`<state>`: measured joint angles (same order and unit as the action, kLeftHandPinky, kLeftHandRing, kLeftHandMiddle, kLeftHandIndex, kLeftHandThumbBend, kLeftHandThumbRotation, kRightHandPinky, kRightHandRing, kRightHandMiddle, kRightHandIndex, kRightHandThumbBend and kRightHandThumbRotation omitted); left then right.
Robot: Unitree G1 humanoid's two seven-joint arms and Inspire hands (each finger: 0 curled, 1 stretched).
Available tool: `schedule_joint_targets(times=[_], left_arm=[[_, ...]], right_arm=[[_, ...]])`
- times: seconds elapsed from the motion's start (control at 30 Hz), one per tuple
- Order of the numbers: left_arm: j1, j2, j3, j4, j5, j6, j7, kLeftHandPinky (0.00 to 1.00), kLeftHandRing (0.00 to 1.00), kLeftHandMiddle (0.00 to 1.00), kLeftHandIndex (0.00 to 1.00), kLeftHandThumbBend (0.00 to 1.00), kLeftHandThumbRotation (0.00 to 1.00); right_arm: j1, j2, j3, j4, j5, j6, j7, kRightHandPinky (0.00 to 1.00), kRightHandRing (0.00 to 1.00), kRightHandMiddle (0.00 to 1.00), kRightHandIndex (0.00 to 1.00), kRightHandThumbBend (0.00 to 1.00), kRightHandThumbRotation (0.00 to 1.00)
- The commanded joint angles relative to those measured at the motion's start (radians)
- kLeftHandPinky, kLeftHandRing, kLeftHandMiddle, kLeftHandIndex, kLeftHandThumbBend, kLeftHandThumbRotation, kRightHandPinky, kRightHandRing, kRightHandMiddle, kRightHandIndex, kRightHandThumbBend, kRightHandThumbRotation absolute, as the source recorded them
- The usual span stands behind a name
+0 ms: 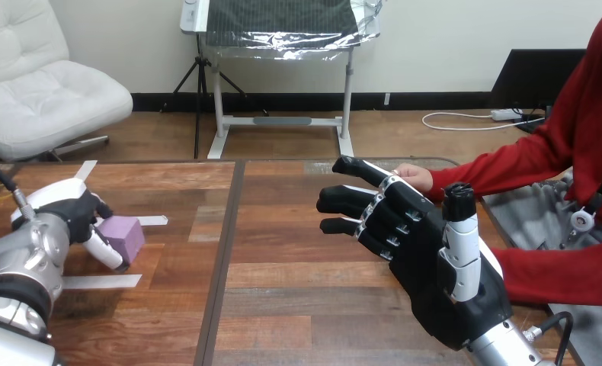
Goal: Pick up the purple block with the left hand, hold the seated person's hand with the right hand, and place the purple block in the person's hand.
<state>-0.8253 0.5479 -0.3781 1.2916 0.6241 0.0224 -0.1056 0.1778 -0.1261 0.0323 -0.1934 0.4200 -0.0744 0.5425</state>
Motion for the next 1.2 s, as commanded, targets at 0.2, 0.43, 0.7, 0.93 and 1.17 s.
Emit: schedule_joint_targets(times=[0.2,0.43,0.7,0.93,1.17], left_arm=[[-0.036,0.004,-0.008,-0.010,-0.003,-0.023,0.012,0.77,0.85,0.83,0.81,0.75,0.09],[-0.036,0.007,-0.010,-0.012,-0.002,-0.035,0.017,0.76,0.84,0.82,0.80,0.75,0.08],[-0.038,0.011,-0.013,-0.013,0.003,-0.048,0.025,0.72,0.82,0.81,0.79,0.75,0.06],[-0.042,0.013,-0.016,-0.012,0.007,-0.055,0.032,0.70,0.81,0.80,0.78,0.75,0.06],[-0.044,0.016,-0.022,-0.013,0.016,-0.068,0.042,0.68,0.80,0.79,0.76,0.76,0.04]], right_arm=[[-0.048,-0.007,-0.007,-0.054,0.012,-0.012,0.006,0.72,0.77,0.73,0.82,0.83,1.00],[-0.049,-0.005,-0.006,-0.054,0.008,-0.014,0.005,0.72,0.77,0.74,0.82,0.83,1.00],[-0.050,-0.004,-0.005,-0.052,0.005,-0.017,0.005,0.72,0.77,0.74,0.82,0.83,1.00],[-0.050,-0.003,-0.004,-0.050,-0.001,-0.019,0.002,0.72,0.77,0.74,0.81,0.83,1.00],[-0.049,-0.002,-0.003,-0.050,-0.010,-0.020,-0.002,0.71,0.77,0.74,0.81,0.83,1.00]])
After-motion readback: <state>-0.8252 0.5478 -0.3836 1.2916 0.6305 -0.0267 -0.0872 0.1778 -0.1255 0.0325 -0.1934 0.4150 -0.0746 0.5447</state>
